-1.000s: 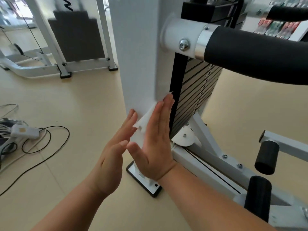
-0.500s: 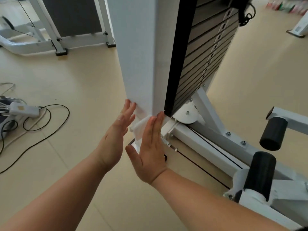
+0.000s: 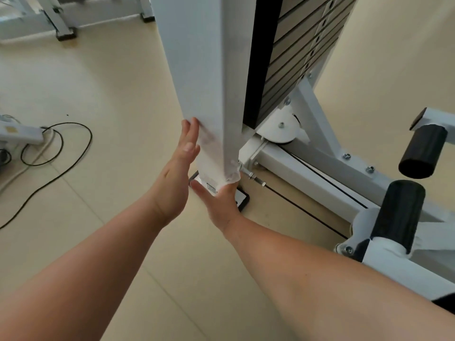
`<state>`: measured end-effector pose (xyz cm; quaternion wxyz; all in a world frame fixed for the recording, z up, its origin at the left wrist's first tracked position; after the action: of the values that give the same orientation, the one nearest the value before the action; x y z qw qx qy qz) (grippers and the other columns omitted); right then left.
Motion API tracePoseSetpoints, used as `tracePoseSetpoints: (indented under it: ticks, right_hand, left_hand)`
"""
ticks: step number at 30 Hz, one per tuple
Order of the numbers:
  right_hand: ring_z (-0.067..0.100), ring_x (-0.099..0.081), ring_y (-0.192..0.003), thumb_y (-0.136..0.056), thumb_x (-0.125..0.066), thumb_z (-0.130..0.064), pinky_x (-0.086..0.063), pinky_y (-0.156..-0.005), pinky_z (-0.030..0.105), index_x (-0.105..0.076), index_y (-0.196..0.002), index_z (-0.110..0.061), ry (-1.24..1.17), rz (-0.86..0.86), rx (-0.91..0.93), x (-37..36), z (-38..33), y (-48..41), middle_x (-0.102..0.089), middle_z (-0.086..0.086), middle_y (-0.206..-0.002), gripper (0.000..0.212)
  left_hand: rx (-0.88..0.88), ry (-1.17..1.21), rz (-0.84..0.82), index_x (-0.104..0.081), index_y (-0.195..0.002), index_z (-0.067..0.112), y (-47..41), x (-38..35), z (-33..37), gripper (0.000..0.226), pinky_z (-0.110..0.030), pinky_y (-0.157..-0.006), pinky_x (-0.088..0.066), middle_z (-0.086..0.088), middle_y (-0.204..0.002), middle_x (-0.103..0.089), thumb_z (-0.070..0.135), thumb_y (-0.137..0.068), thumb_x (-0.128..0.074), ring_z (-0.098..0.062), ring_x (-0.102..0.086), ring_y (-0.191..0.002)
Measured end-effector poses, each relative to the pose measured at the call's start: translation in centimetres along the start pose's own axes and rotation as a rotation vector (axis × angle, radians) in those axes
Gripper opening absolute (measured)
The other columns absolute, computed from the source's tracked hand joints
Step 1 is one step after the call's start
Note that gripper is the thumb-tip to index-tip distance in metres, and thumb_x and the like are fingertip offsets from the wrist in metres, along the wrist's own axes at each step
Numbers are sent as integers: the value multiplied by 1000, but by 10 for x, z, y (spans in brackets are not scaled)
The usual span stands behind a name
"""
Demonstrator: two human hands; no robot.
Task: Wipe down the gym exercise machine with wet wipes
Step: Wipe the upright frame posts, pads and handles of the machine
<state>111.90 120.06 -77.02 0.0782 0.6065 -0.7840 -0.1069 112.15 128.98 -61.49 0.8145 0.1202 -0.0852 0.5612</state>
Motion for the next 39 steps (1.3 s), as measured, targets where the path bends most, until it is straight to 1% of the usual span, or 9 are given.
tracePoseSetpoints:
  ticks: [7,13,16,19,24,27,30,32,39]
  right_hand:
    - [6,-9,-157,-73,-88,-55,-21,-126,35,17,-159,-20,127,48,122,-10,-21,23,4,4,-171,141]
    - [2,-12,-148,-70,-89,-50,-16,-116,23,15,-161,-24,276,-165,-175,7,32,4,5,-13,-167,141]
    - [19,-5,-157,-72,-88,-53,-14,-126,36,24,-159,-14,426,-236,-422,13,51,-6,13,-1,-171,147]
    - [27,-17,-155,-70,-86,-59,-25,-124,47,14,-161,-8,427,-246,-523,12,54,-6,-4,7,-171,144]
    - [23,-35,-145,-62,-75,-36,-40,-116,42,0,-155,-24,196,-1,-258,4,29,10,-32,2,-157,121]
    - [19,-19,-156,-63,-66,-41,-33,-121,43,41,-138,-59,64,14,-179,-3,16,18,-14,-5,-170,131]
    - [4,27,-150,-76,-61,-43,-1,-120,27,36,-153,-32,44,-13,-84,-9,0,28,24,-16,-162,124]
    - [-1,33,-142,-76,-61,-48,10,-114,22,32,-155,-17,39,-3,-96,-13,5,26,23,-14,-157,126]
    - [18,-25,-152,-47,-86,-66,-33,-121,49,3,-159,-24,132,-12,-320,1,71,-17,-20,0,-166,149]
  left_hand:
    - [21,-41,-26,-14,-155,54,0,2,-14,58,-42,-127,-12,39,-160,0,59,-98,-16,2,-16,-152]
    - [9,-46,-21,-11,-152,58,-3,0,-15,59,-42,-127,-12,37,-161,2,66,-93,-17,0,-14,-152]
    - [-5,-58,-29,-8,-147,61,-5,-1,-17,55,-45,-128,-7,34,-162,4,69,-93,-18,-2,-8,-154]
    - [-3,-53,-24,-8,-150,58,-5,-2,-16,60,-44,-128,-8,32,-163,4,68,-92,-19,-2,-8,-154]
    - [-9,-31,-34,-10,-147,61,-3,-2,-13,58,-42,-128,-11,33,-163,2,69,-90,-19,-1,-10,-154]
    - [-11,-20,-43,-12,-137,69,-2,-3,-12,47,-41,-127,-13,34,-163,2,70,-90,-19,0,-13,-153]
    - [-5,-23,-35,-10,-145,65,-2,-4,-13,54,-40,-127,-15,36,-162,3,69,-92,-19,1,-18,-152]
    - [12,-26,-31,-7,-154,56,-4,-5,-16,61,-41,-127,-15,37,-161,4,67,-94,-18,1,-20,-150]
    - [-22,-122,-24,5,-158,43,-7,-9,-21,64,-43,-128,-3,28,-163,16,59,-102,-21,1,3,-153]
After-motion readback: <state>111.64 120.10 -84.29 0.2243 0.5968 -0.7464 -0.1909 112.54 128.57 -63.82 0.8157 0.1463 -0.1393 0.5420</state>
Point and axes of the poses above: each hand's wrist, its own y-axis away from the middle knuckle, its own x-axis out of the back of the hand, z = x × y, the point moved 6 cm from there along -y, towards the middle knuckle
